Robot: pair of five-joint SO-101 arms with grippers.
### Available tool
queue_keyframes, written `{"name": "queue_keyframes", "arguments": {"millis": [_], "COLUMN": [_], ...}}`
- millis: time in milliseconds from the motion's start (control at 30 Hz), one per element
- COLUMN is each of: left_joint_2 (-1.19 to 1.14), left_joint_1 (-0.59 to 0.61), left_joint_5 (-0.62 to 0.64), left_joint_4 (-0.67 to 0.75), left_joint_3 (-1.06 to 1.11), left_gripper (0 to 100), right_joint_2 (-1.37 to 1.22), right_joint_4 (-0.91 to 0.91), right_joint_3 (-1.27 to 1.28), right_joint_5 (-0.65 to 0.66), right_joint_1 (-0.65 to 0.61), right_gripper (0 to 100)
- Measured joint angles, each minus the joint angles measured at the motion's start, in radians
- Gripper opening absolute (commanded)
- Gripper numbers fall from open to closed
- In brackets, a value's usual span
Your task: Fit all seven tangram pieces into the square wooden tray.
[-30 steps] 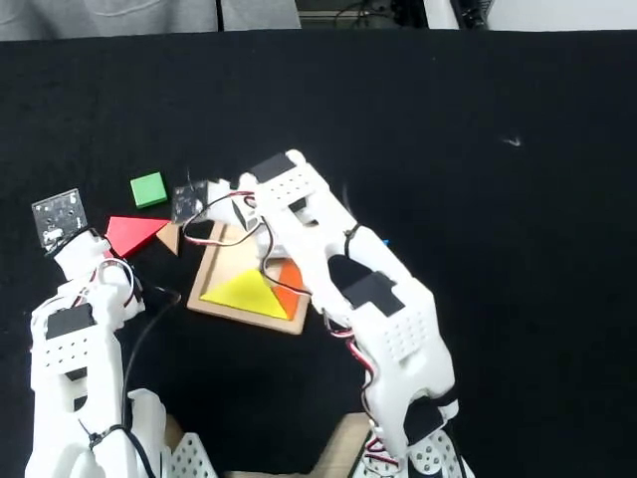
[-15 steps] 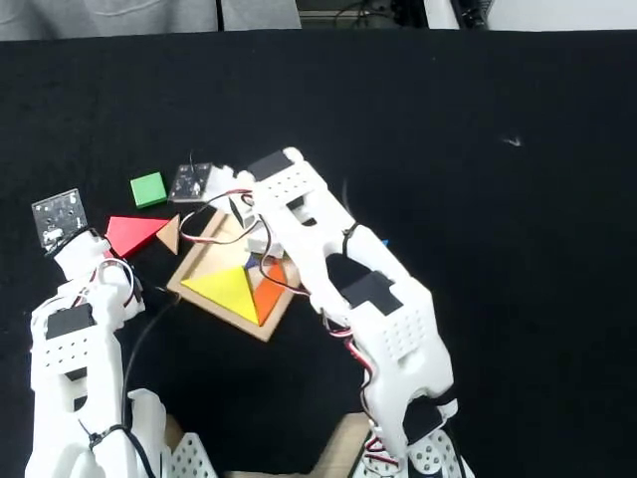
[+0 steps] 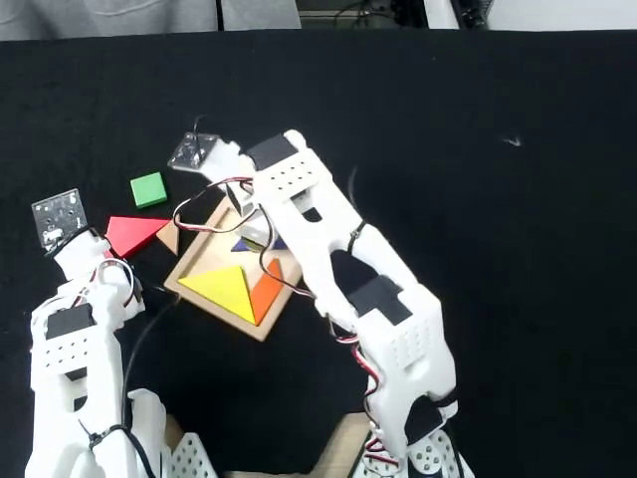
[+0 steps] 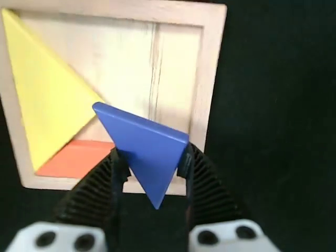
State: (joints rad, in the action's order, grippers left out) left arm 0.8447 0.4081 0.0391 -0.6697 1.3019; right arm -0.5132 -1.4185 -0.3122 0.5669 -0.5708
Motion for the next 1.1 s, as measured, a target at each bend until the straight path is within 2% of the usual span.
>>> {"name": "queue_keyframes", "arguments": {"millis": [133, 333, 467, 533, 767, 1000, 1100], "left_joint_2": [0.000, 0.000, 0.000, 0.000, 0.000, 0.000, 0.000], "left_joint_1": [0.000, 0.000, 0.000, 0.000, 0.000, 0.000, 0.000], "left_joint_5": [0.000, 0.000, 0.000, 0.000, 0.000, 0.000, 0.000], "left_joint_4": [0.000, 0.000, 0.000, 0.000, 0.000, 0.000, 0.000], "left_joint_3": [0.000, 0.000, 0.000, 0.000, 0.000, 0.000, 0.000], "left_gripper": [7, 7, 7, 7, 7, 7, 7], "right_joint_2": [0.051, 0.087, 0.087, 0.087, 0.098, 0.107, 0.157], "right_joint_4": [-0.031, -0.037, 0.043, 0.100, 0.169, 0.138, 0.084], "right_joint_3": [0.000, 0.052, 0.193, 0.255, 0.319, 0.324, 0.324], "right_joint_5": [-0.178, -0.568, -0.842, -0.921, -1.036, -1.042, -1.005], "right_joint_1": [0.017, 0.095, 0.098, 0.098, 0.084, 0.084, 0.084], "right_gripper": [1.1, 1.1, 1.1, 1.1, 1.1, 1.1, 1.1]}}
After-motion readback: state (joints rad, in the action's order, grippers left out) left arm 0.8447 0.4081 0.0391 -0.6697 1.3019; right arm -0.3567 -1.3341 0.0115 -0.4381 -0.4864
